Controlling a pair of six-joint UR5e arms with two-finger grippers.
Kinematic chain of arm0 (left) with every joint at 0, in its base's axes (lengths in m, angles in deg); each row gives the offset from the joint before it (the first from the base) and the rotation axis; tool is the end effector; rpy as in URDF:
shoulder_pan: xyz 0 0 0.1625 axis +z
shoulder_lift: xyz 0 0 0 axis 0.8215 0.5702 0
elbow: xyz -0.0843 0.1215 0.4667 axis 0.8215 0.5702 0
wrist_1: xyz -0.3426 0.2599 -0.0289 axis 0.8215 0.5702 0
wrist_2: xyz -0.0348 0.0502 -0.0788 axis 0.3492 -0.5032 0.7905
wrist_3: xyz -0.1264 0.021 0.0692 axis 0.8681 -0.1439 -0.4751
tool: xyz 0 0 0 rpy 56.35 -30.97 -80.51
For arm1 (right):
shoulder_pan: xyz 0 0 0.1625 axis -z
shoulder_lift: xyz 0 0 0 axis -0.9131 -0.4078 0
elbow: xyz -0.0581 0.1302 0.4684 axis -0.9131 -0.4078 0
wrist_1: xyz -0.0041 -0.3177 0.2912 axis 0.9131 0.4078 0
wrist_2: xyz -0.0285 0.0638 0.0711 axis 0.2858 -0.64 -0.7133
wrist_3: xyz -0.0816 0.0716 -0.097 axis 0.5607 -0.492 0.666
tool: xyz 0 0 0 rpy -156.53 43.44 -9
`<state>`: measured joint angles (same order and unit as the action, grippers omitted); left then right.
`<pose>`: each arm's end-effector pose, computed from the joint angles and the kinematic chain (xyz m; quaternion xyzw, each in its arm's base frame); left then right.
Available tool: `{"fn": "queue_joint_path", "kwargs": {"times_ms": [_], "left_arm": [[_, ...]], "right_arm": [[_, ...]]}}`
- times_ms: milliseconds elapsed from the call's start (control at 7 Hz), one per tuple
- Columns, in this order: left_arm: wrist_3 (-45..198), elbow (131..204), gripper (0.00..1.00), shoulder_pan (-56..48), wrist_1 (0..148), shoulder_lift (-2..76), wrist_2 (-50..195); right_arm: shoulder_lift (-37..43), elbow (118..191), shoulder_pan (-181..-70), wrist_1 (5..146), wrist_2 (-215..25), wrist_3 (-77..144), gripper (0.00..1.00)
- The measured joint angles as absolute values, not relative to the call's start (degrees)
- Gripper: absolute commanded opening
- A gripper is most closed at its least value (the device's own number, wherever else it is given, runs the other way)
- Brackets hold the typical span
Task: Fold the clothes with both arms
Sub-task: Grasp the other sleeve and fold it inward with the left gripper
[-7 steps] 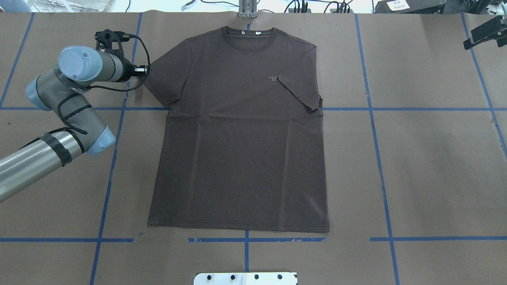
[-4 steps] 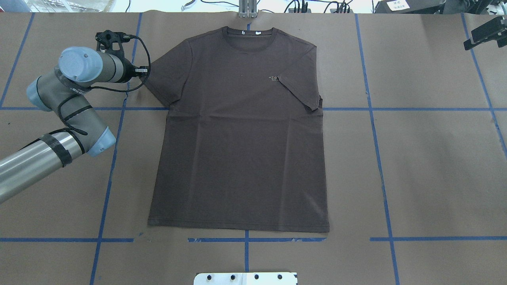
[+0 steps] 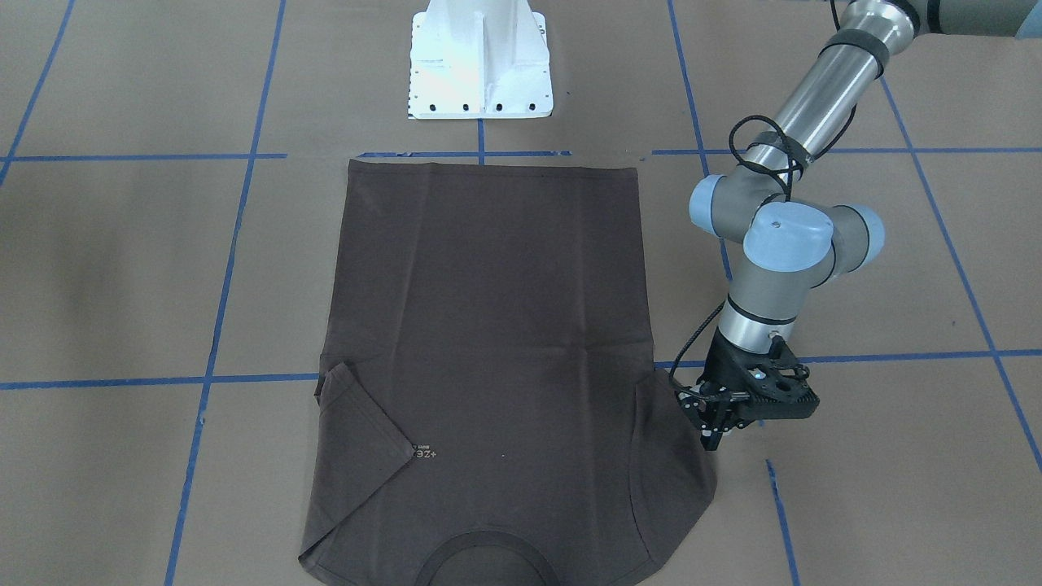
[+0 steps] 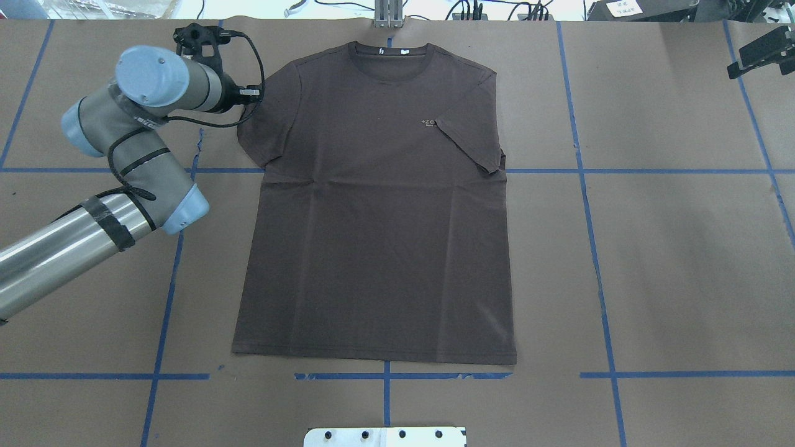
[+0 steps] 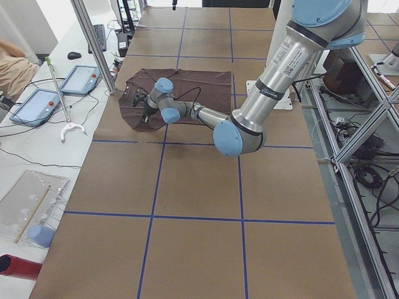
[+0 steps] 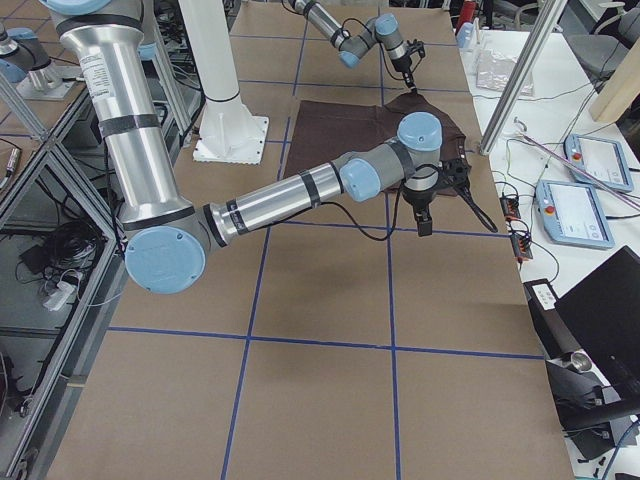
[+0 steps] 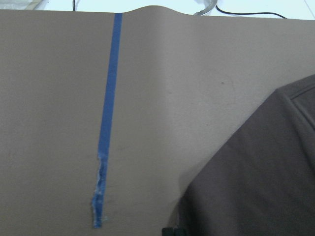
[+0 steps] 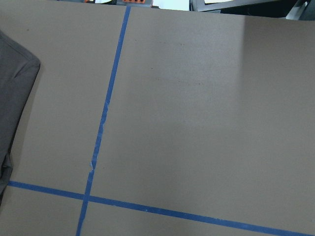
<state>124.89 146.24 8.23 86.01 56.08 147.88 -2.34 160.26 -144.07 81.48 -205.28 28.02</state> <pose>0.5085 -0.7147 0.4150 0.2392 0.4074 -0.1250 0.8725 -0.0991 -0.6330 0.5144 0.1327 -0.4134 -0.0179 0.9007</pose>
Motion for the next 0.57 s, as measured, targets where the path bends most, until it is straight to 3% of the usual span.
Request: {"fn": "queue_joint_path", "kwargs": {"times_ms": [429, 571], "left_arm": [[132.6, 142.5, 0.0, 12.7, 74.8, 66.9, 147.5], [133.6, 140.5, 0.58, 13.2, 74.5, 68.3, 147.4]], "right_arm": [[-2.0, 160.3, -144.1, 81.6, -205.4, 27.8, 1.0], [-1.9, 160.3, -144.1, 81.6, -205.3, 27.6, 1.0]]}}
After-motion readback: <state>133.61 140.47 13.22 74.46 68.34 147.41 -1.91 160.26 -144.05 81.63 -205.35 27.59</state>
